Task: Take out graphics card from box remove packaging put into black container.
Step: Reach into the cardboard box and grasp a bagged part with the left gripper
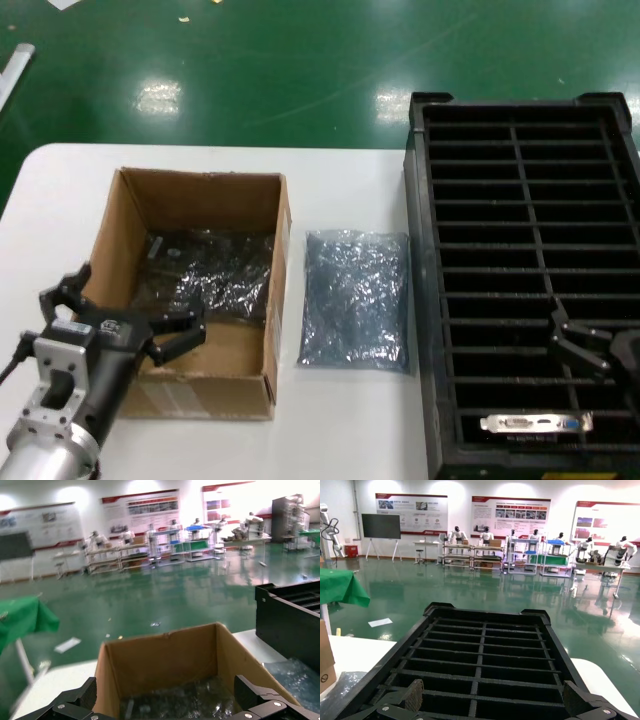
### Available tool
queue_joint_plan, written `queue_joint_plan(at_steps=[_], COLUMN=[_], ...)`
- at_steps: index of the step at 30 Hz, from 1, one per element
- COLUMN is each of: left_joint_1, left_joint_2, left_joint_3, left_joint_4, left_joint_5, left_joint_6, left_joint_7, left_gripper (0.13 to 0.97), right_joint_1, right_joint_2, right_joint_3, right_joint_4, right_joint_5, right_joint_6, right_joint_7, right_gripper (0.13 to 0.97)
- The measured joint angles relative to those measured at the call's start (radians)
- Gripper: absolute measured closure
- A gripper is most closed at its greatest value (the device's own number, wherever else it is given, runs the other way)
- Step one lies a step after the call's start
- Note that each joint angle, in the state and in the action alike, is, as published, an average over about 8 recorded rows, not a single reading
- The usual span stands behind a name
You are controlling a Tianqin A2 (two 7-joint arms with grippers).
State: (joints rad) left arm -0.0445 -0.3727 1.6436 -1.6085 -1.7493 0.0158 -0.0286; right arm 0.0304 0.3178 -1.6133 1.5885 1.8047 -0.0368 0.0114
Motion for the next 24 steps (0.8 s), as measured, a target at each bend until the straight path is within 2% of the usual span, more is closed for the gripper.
queue_joint_plan(at_steps=[3, 5, 8, 11, 15, 19, 22, 24], left_joint_1=[-0.042, -0.089, -0.18, -0.294, -0.464, -0.636, -0.747, -0.807], left_joint_2=[-0.069, -0.118, -0.175, -0.207, -0.201, -0.171, -0.147, -0.129], left_joint_3=[0.04, 0.069, 0.104, 0.138, 0.187, 0.272, 0.345, 0.384], left_joint_4=[0.014, 0.037, 0.092, 0.173, 0.32, 0.499, 0.633, 0.72], left_joint_5=[0.038, 0.089, 0.199, 0.321, 0.486, 0.63, 0.701, 0.73], left_joint_6=[0.017, 0.053, 0.143, 0.258, 0.424, 0.569, 0.641, 0.665], left_joint_7=[-0.011, -0.025, -0.046, -0.042, 0.004, 0.067, 0.12, 0.162], left_gripper=[0.132, 0.132, 0.132, 0.132, 0.132, 0.132, 0.132, 0.132], right_joint_1=[0.0, 0.0, 0.0, 0.0, 0.0, 0.0, 0.0, 0.0], right_joint_2=[0.0, 0.0, 0.0, 0.0, 0.0, 0.0, 0.0, 0.0], right_joint_3=[0.0, 0.0, 0.0, 0.0, 0.0, 0.0, 0.0, 0.0], right_joint_4=[0.0, 0.0, 0.0, 0.0, 0.0, 0.0, 0.0, 0.0], right_joint_5=[0.0, 0.0, 0.0, 0.0, 0.0, 0.0, 0.0, 0.0], right_joint_6=[0.0, 0.0, 0.0, 0.0, 0.0, 0.0, 0.0, 0.0], right_joint_7=[0.0, 0.0, 0.0, 0.0, 0.0, 0.0, 0.0, 0.0], right_gripper=[0.129, 0.129, 0.129, 0.129, 0.129, 0.129, 0.129, 0.129])
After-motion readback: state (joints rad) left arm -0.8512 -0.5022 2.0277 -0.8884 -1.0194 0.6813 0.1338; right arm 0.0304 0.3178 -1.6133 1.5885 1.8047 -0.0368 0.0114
